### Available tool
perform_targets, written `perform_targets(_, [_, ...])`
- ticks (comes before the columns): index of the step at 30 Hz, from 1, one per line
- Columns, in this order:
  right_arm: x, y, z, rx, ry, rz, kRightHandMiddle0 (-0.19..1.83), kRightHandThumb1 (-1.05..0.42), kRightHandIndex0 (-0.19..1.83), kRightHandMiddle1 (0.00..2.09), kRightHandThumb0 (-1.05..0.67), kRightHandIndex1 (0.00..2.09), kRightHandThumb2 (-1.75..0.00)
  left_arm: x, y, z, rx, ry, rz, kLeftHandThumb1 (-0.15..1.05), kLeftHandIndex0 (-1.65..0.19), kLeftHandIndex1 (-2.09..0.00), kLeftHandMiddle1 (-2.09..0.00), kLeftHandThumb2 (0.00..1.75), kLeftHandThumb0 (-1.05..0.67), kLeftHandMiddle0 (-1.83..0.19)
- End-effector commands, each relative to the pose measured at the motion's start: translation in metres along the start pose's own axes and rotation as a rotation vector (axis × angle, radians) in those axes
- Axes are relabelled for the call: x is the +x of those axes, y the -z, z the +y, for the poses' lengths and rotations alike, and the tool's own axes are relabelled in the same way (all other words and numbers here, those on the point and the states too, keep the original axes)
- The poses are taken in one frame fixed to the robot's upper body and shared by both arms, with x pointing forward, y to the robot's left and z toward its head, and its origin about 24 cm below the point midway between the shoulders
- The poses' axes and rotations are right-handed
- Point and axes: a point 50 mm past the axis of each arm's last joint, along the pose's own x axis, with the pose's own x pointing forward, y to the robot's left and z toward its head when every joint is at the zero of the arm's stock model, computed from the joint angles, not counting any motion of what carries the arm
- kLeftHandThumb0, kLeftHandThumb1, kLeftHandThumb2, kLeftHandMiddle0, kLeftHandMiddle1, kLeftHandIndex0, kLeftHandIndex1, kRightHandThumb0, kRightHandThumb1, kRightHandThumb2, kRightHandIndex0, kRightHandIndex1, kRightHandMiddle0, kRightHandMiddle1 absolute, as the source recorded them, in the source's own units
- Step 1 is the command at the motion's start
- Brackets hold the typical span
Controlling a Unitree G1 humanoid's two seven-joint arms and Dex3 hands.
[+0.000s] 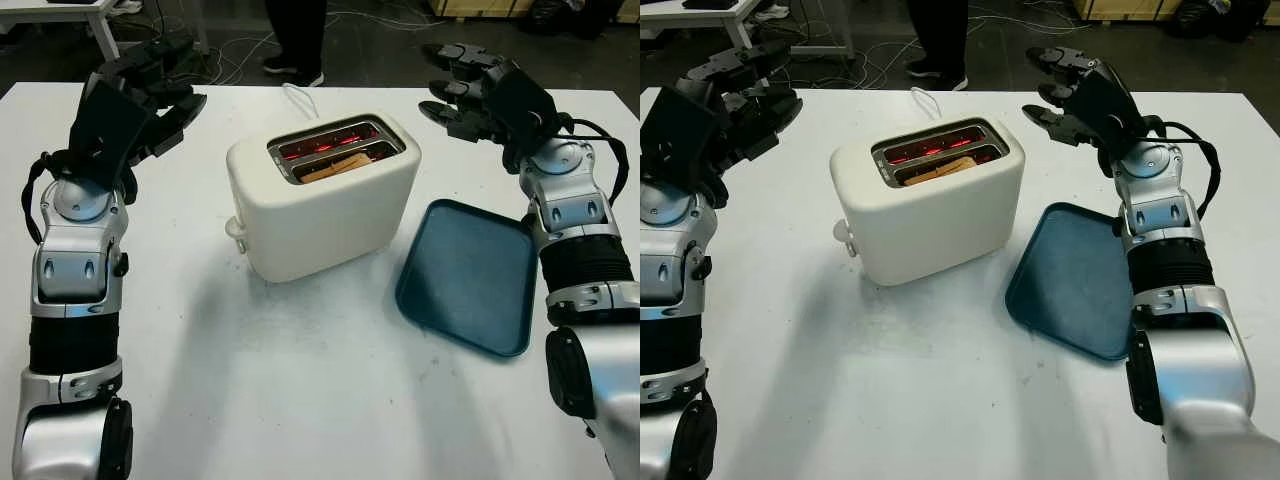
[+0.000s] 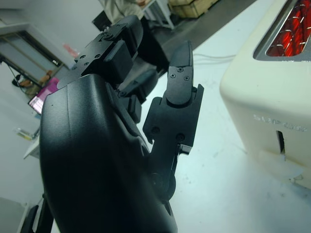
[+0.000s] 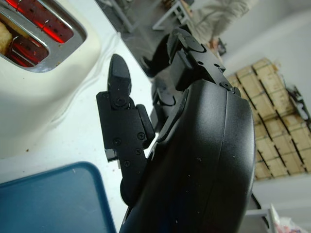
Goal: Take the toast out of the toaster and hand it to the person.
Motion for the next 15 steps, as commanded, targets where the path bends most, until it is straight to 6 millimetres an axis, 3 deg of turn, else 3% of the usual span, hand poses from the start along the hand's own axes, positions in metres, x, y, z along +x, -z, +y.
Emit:
perform_targets(1, [-0.0018, 0.0004, -0.0017, -0.003, 0.001, 0.005, 0.42, -0.92, 0.44, 0.00, -0.22, 0.01, -0.28, 0.0005, -0.0009, -0.0011, -0.001, -0.001, -0.012, 0.92, -0.60, -0.05, -0.84, 0.21, -0.26, -0.28])
perform_targets(15, [-0.0010, -0.0012, -0.0006, -0.005, -0.006, -0.001, 0.42, -0.92, 0.52, 0.01, -0.20, 0.04, -0.28, 0.0003, -0.0010, -0.0007, -0.005, 0.000, -0.013, 0.92, -0.60, -0.06, -0.85, 0.21, -0.26, -0.28])
